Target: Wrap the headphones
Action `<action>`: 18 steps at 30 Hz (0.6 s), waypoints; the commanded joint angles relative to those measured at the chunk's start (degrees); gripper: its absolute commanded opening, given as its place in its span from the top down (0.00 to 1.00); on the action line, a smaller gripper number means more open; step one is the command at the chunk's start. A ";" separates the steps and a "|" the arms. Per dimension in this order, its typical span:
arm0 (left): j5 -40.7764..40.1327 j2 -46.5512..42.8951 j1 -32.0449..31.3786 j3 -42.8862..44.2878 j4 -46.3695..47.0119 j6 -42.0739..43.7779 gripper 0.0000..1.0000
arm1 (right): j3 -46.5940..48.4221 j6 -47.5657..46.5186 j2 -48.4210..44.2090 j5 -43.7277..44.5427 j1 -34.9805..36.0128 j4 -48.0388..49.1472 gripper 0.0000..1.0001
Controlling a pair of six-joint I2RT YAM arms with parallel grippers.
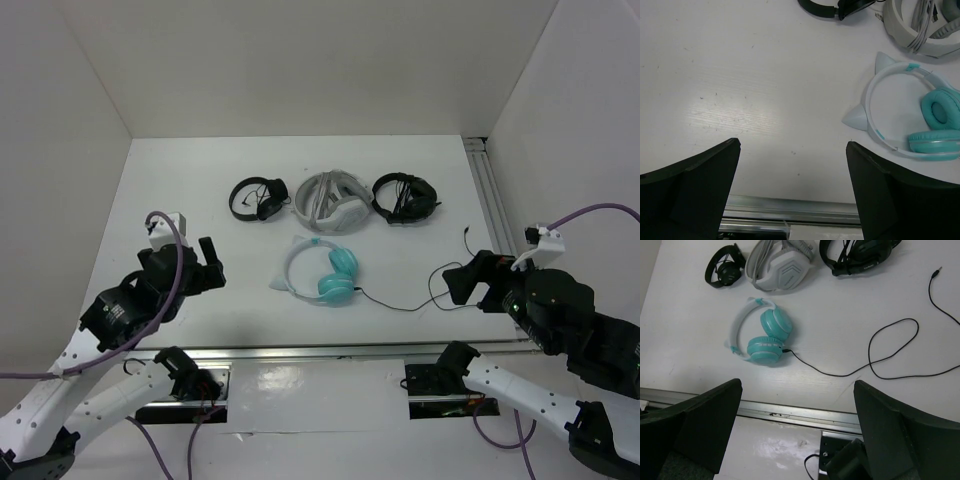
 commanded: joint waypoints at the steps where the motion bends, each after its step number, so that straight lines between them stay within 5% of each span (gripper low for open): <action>1: 0.38 0.39 0.30 0.14 2.33 0.43 0.00 | -0.02 0.57 0.17 1.55 0.24 -0.18 0.00; 9: 10.73 0.65 0.30 -3.45 10.93 10.00 0.00 | -1.17 0.04 -0.97 -0.46 0.24 0.43 0.00; 13: 21.44 10.63 0.30 -1.45 12.52 13.62 0.00 | -1.69 -1.18 -0.97 -3.89 0.24 3.84 0.00; 18: 28.24 22.52 -1.19 3.22 14.35 7.48 0.00 | -6.43 -2.42 -0.97 -10.12 0.24 10.09 0.00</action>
